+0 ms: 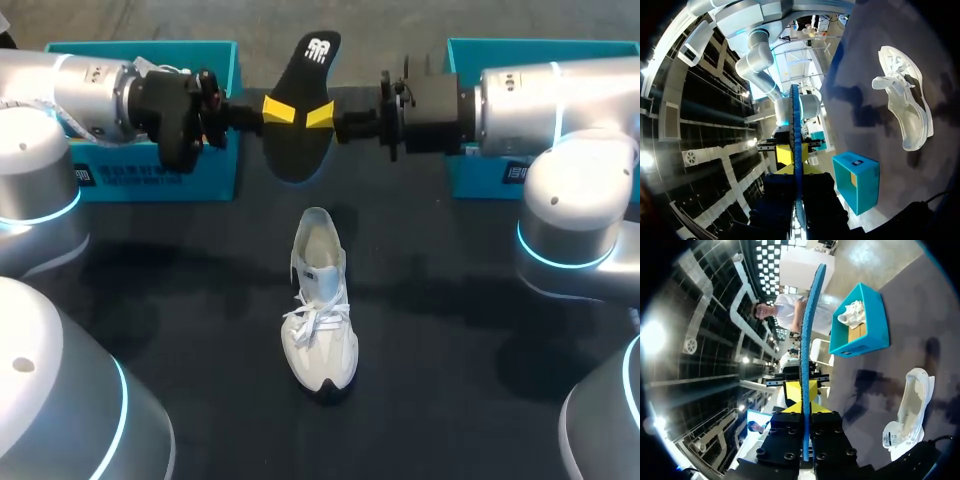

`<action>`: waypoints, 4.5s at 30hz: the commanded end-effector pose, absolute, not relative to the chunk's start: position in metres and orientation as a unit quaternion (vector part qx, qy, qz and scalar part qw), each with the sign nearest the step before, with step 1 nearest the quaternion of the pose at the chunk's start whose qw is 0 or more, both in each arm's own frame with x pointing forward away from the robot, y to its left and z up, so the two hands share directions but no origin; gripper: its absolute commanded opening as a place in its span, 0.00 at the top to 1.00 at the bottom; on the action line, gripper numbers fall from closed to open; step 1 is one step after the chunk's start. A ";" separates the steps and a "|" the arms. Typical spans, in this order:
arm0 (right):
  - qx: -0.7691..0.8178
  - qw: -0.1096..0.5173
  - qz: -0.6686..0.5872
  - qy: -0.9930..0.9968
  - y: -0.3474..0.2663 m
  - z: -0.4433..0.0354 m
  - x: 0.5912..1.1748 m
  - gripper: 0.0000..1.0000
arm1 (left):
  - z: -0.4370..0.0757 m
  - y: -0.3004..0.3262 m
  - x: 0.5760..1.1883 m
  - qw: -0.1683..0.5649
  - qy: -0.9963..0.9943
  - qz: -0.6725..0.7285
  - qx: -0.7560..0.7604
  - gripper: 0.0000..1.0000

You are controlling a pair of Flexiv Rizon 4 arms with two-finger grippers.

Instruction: Take the shoe out of the shoebox, open the shoe tongue, remove and reinsert the insole, then place the shoe into the shoebox

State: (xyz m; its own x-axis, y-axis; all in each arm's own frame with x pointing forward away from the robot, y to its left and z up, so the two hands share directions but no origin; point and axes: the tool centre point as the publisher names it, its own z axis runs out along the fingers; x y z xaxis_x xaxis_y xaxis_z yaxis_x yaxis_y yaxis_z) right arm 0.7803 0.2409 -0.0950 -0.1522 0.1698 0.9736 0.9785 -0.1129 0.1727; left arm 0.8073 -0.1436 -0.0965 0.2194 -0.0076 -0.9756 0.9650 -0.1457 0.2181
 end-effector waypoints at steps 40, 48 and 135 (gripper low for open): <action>-0.455 0.271 -0.567 -0.631 0.233 -0.138 0.796 1.00 | -0.154 -0.026 0.811 0.378 0.561 -0.422 0.604 0.00; -0.449 0.265 -0.561 -0.643 0.233 -0.144 0.797 1.00 | -0.158 -0.015 0.811 0.340 0.550 -0.397 0.652 0.00; -0.331 0.162 -0.639 -0.675 0.234 -0.255 0.843 1.00 | -0.309 -0.055 0.883 0.293 0.609 -0.378 0.632 0.00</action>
